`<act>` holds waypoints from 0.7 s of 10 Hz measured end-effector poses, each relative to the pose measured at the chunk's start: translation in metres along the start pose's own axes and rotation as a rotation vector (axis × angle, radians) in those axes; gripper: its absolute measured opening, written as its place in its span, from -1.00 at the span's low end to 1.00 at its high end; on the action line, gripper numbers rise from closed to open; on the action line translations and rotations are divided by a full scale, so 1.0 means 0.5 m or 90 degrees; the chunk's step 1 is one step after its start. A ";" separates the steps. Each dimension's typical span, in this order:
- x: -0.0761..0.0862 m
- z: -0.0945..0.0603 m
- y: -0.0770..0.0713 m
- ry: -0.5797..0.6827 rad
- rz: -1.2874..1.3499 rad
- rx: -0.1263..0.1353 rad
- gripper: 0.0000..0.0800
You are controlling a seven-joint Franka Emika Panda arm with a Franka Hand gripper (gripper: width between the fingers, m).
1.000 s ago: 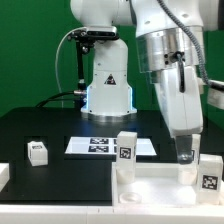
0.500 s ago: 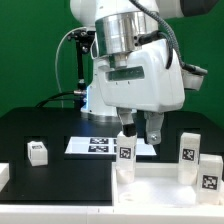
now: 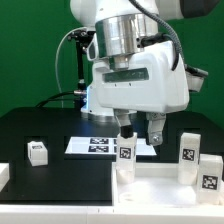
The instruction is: Assemble square table
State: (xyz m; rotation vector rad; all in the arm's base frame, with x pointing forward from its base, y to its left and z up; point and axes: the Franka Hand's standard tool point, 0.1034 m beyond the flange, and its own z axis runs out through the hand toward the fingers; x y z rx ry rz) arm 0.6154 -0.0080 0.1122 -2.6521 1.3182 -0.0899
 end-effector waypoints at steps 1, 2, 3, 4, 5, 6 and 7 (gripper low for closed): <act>0.014 -0.008 0.025 -0.003 -0.079 -0.005 0.62; 0.025 -0.015 0.043 -0.007 -0.126 -0.014 0.62; 0.031 -0.013 0.049 0.005 -0.146 -0.014 0.62; 0.030 -0.012 0.050 0.003 -0.203 -0.015 0.62; 0.031 -0.012 0.050 0.003 -0.247 -0.015 0.62; 0.031 -0.012 0.051 0.003 -0.290 -0.016 0.62; 0.036 -0.007 0.064 -0.001 -0.351 -0.020 0.62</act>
Offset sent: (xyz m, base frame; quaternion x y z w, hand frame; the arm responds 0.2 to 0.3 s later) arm 0.0000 0.0000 0.0000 0.0000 0.0000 -0.1938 0.9810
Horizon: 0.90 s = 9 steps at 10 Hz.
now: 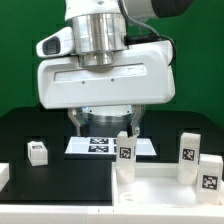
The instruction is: Assemble square table
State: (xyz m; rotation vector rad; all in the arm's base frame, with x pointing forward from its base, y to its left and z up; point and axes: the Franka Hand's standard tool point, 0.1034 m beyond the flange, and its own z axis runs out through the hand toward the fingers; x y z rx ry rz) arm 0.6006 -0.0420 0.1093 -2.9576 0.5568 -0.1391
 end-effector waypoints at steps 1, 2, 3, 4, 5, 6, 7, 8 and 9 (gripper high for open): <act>-0.008 0.010 0.029 -0.009 -0.034 -0.005 0.62; -0.023 0.022 0.059 -0.021 -0.068 -0.012 0.62; -0.037 0.033 0.097 -0.033 -0.095 -0.018 0.62; -0.041 0.036 0.117 -0.030 -0.140 -0.021 0.62; -0.041 0.036 0.113 -0.032 -0.182 -0.025 0.62; -0.042 0.036 0.112 -0.035 -0.184 -0.024 0.62; -0.048 0.037 0.112 -0.051 -0.183 -0.022 0.62; -0.048 0.039 0.114 -0.055 -0.186 -0.023 0.62; -0.063 0.046 0.132 -0.099 -0.204 -0.032 0.62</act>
Offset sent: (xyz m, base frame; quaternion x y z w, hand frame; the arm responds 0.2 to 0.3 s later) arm -0.0403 -0.0367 -0.0218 -0.0002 0.0051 -0.1874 0.9823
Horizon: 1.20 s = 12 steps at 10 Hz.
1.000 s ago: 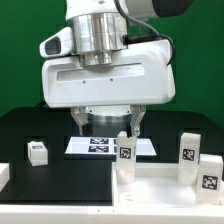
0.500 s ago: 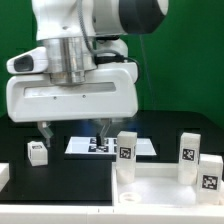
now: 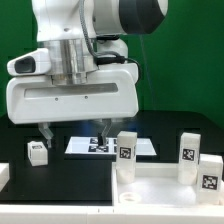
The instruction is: Assemble square table
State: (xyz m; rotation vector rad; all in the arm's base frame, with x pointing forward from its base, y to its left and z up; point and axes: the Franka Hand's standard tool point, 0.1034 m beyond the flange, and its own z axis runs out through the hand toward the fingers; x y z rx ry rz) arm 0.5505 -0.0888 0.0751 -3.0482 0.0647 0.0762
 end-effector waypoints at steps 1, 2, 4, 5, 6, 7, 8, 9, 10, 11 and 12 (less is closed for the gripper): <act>-0.018 0.001 0.023 -0.046 -0.016 -0.009 0.62; -0.047 0.005 0.048 -0.102 -0.023 -0.020 0.62; -0.074 0.012 0.074 -0.177 -0.009 -0.042 0.62; -0.080 0.012 0.067 -0.212 -0.008 -0.033 0.62; -0.086 0.014 0.063 -0.264 -0.004 -0.024 0.62; -0.083 0.018 0.060 -0.306 -0.005 -0.019 0.62; -0.088 0.025 0.065 -0.338 -0.025 -0.018 0.62; -0.114 0.039 0.091 -0.399 -0.059 -0.031 0.62; -0.144 0.053 0.126 -0.465 -0.079 -0.062 0.62; -0.151 0.062 0.145 -0.482 -0.090 -0.087 0.62; -0.150 0.062 0.149 -0.474 -0.093 -0.093 0.62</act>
Offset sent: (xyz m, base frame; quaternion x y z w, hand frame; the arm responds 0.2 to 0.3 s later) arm -0.0313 -0.0314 -0.0024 -0.0784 -0.1592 0.0076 0.9841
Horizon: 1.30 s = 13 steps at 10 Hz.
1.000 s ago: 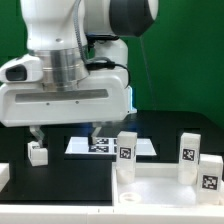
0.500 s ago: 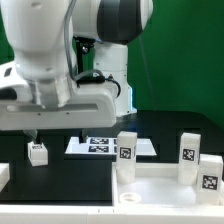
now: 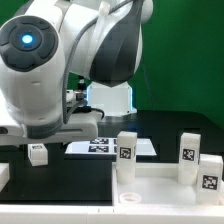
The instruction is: Assemble square table
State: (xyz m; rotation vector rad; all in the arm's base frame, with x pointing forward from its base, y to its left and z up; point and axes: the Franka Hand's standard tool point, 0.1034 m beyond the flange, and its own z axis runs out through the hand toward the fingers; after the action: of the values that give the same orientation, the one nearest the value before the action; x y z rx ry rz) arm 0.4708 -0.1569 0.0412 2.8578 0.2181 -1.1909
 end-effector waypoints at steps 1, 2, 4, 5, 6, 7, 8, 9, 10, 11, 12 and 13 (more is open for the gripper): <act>0.001 -0.002 -0.001 0.001 0.000 0.001 0.62; 0.002 -0.001 -0.001 0.001 0.000 0.001 0.62; 0.002 0.000 -0.001 0.001 0.000 0.001 0.62; -0.001 0.006 0.002 -0.007 0.003 -0.013 0.62; -0.010 0.029 -0.005 -0.030 0.021 -0.038 0.62; -0.022 0.063 -0.022 -0.054 0.070 -0.050 0.62; -0.025 0.074 -0.025 -0.060 0.067 -0.048 0.62; -0.024 0.071 -0.024 -0.058 0.068 -0.048 0.62; -0.024 0.071 -0.024 -0.058 0.067 -0.048 0.62; -0.023 0.072 -0.024 -0.058 0.067 -0.048 0.62; -0.024 0.074 -0.022 -0.060 0.067 -0.047 0.62; -0.030 0.085 -0.015 -0.075 0.065 -0.042 0.62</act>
Offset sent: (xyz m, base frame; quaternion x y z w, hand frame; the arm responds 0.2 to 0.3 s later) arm 0.0000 0.0000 0.0000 0.0000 0.0000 0.0000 1.0000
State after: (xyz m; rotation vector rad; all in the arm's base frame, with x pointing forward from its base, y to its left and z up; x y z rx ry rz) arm 0.4293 -0.1548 0.0222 2.6961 0.1045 -1.3003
